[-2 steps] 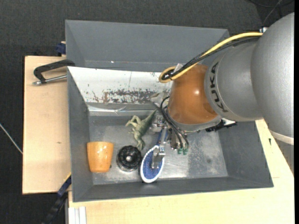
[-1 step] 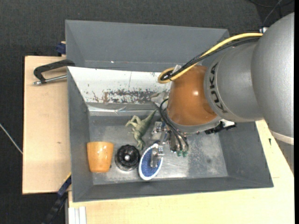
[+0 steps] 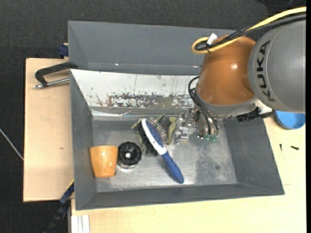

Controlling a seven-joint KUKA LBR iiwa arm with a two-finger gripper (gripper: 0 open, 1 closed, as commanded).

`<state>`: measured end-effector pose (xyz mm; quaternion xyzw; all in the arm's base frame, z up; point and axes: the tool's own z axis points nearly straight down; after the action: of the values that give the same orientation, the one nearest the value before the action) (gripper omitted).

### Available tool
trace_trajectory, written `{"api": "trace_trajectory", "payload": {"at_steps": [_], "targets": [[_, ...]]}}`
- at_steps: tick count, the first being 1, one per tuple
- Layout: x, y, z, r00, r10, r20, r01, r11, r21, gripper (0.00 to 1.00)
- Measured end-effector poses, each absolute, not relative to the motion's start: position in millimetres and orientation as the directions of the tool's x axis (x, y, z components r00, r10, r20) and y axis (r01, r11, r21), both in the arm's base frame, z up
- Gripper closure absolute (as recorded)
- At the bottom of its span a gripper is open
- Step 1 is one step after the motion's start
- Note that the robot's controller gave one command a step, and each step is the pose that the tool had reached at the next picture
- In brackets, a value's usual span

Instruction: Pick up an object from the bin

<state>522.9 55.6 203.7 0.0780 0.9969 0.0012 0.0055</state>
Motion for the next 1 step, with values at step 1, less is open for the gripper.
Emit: {"api": "trace_trajectory", "payload": {"at_steps": [1], "targets": [[521.4, 56.2, 199.3, -0.988, 0.154, -0.003, 0.154, 0.988, 0.001, 0.00]]}}
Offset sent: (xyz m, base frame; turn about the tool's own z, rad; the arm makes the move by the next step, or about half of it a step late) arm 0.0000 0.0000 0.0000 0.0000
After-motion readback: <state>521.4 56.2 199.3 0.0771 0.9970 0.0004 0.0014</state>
